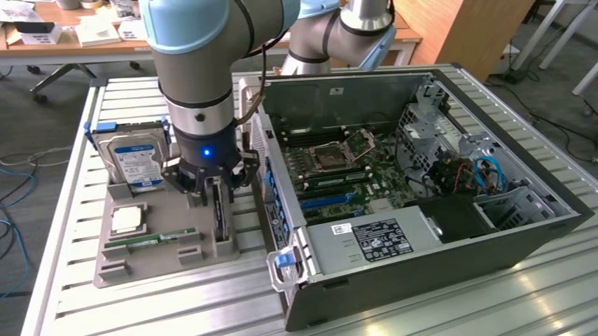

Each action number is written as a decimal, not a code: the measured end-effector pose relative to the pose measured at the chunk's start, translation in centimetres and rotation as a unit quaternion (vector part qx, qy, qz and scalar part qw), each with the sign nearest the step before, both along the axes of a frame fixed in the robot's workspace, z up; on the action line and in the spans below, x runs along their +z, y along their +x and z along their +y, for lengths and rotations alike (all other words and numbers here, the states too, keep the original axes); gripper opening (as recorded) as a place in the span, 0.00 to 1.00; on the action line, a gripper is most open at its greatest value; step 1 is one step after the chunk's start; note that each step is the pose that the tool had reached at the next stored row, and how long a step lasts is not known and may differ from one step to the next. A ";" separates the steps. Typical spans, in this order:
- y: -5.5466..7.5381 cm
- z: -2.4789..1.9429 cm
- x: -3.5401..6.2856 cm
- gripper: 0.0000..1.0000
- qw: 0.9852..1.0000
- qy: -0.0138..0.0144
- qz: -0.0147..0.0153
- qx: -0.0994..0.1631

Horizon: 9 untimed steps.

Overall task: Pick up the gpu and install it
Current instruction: 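Pick up the gpu and move the gpu toward the slot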

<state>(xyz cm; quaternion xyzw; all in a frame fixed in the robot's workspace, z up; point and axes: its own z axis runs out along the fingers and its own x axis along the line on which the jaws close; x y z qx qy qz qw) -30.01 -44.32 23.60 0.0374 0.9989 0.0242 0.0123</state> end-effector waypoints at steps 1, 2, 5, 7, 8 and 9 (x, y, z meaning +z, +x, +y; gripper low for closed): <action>0.0 0.01 -0.04 0.49 1.000 0.000 0.000 0.000; -0.1 0.02 -0.07 0.49 1.000 0.000 0.000 0.000; -0.2 0.02 -0.12 0.49 1.000 0.000 0.000 0.000; -0.2 0.02 -0.24 0.49 1.000 0.000 0.000 0.000; -0.2 0.02 -0.37 0.49 1.000 0.000 0.000 0.000; -0.2 0.03 -0.48 0.49 1.000 0.000 0.000 0.000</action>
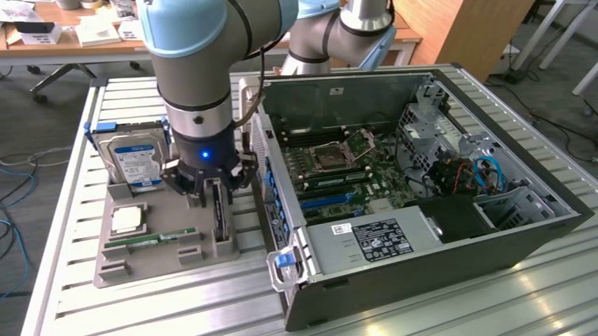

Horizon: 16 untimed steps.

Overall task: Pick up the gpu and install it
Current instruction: 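Pick up the gpu and move the gpu toward the slot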

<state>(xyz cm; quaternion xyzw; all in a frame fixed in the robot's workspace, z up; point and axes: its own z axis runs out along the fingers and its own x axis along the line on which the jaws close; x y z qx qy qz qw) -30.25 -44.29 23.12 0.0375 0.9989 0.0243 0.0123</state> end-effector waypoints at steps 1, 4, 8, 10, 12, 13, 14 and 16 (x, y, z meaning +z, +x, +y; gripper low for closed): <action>0.0 0.01 -0.05 0.49 1.000 0.000 0.000 0.000; 0.0 0.01 -0.05 0.49 1.000 0.000 0.000 0.000; 0.0 0.01 -0.08 0.49 1.000 0.000 0.000 0.000; 0.0 0.02 -0.10 0.49 1.000 0.000 0.000 0.000; 0.0 0.01 -0.10 0.49 1.000 0.000 0.000 0.000; 0.0 0.01 -0.10 0.49 1.000 0.000 0.000 0.000; 0.1 0.01 -0.10 0.49 1.000 0.000 0.000 0.000; 0.1 0.01 -0.11 0.49 1.000 0.000 0.000 0.000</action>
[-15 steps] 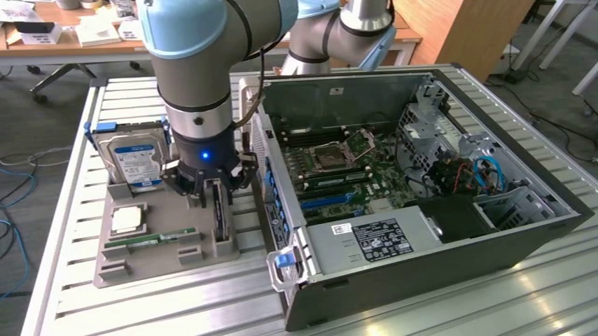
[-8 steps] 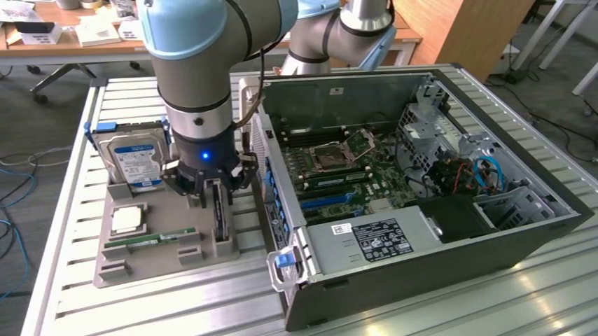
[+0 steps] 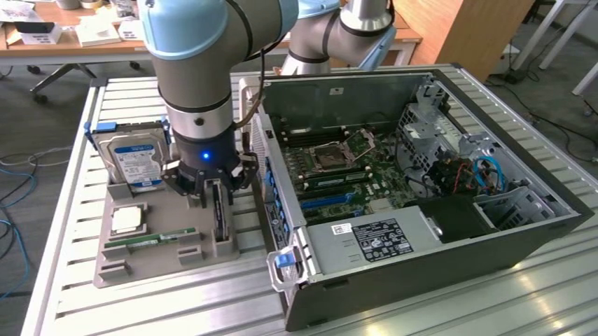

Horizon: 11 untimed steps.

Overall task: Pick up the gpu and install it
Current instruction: 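Pick up the gpu and move the gpu toward the slot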

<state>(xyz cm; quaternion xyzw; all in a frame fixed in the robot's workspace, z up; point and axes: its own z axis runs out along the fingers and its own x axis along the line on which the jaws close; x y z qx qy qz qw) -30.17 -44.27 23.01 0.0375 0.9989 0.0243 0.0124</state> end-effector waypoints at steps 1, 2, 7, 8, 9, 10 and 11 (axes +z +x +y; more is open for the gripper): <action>0.0 0.00 0.00 0.49 1.000 0.000 0.000 0.000; 0.0 0.00 0.00 0.49 1.000 0.000 0.000 0.000; 0.0 0.00 0.00 0.49 1.000 0.000 0.000 0.000; 0.0 0.00 0.00 0.49 1.000 0.000 0.000 0.000; 0.0 0.00 0.00 0.49 1.000 0.000 0.000 0.000; 0.0 0.00 0.00 0.49 1.000 0.000 0.000 0.000; 0.0 0.00 0.00 0.47 1.000 0.000 0.000 0.000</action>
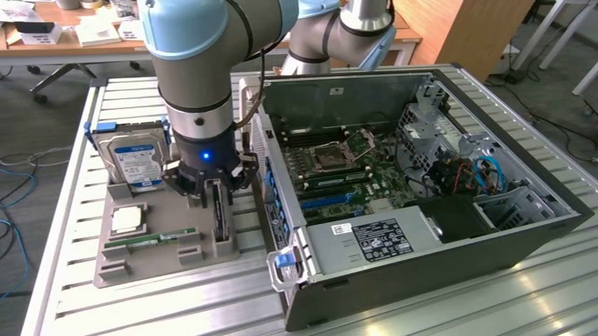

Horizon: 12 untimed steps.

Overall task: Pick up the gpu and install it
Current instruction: 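Pick up the gpu and move the gpu toward the slot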

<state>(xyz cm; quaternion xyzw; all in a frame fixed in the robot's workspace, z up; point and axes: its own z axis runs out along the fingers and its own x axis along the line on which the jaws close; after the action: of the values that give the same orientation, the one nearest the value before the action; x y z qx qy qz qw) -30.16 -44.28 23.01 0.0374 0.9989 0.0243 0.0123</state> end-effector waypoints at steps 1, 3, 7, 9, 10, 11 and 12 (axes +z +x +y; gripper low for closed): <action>0.0 0.00 0.00 0.47 1.000 0.000 0.000 0.000; 0.0 0.00 0.00 0.40 1.000 0.000 0.000 0.000; 0.0 0.00 0.00 0.40 1.000 0.000 0.000 0.000; 0.0 0.00 0.00 0.40 1.000 0.000 0.000 0.000; 0.0 0.00 -0.01 0.40 1.000 0.000 0.000 0.000; 0.0 0.00 -0.02 0.40 1.000 0.000 0.000 0.000; 0.0 0.00 -0.02 0.40 1.000 0.000 0.000 0.000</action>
<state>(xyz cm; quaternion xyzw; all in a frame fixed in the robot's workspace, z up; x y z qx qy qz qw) -30.16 -44.28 22.99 0.0375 0.9989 0.0243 0.0123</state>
